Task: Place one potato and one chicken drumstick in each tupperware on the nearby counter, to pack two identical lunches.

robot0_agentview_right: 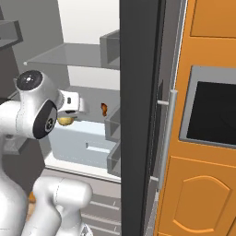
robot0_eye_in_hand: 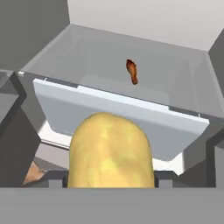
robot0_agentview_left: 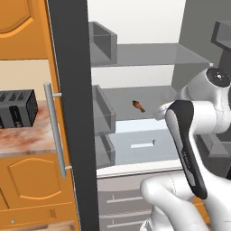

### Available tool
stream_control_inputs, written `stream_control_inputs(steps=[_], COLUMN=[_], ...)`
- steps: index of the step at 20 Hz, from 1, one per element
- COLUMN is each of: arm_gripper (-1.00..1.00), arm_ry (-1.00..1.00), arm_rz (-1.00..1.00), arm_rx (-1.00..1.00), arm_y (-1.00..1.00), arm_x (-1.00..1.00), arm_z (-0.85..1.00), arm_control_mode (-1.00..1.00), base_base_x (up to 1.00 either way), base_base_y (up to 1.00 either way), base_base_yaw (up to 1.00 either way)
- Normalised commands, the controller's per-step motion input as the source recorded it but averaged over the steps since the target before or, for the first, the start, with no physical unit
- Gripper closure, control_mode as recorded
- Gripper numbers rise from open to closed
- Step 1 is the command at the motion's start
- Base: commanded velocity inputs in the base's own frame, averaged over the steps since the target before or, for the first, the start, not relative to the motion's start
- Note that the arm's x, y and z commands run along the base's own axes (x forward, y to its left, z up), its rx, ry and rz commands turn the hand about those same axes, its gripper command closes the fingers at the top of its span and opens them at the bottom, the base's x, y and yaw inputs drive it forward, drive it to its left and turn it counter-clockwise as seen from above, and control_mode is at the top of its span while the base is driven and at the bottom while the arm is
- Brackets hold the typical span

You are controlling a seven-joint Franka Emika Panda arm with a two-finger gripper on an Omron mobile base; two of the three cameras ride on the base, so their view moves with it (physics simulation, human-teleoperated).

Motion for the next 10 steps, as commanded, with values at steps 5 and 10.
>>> stream_control_inputs(steps=[5, 10], arm_gripper=[1.0, 1.0], arm_ry=[0.01, 0.0], arm_rz=[-0.06, 0.0], arm_rx=[0.0, 0.0], arm_y=[0.0, 0.0], arm_x=[-0.78, 0.0], arm_z=[0.2, 0.0], arm_control_mode=[1.0, 1.0], base_base_x=[-0.18, -0.98], base_base_y=[0.0, -0.02], base_base_yaw=[-0.01, -0.04])
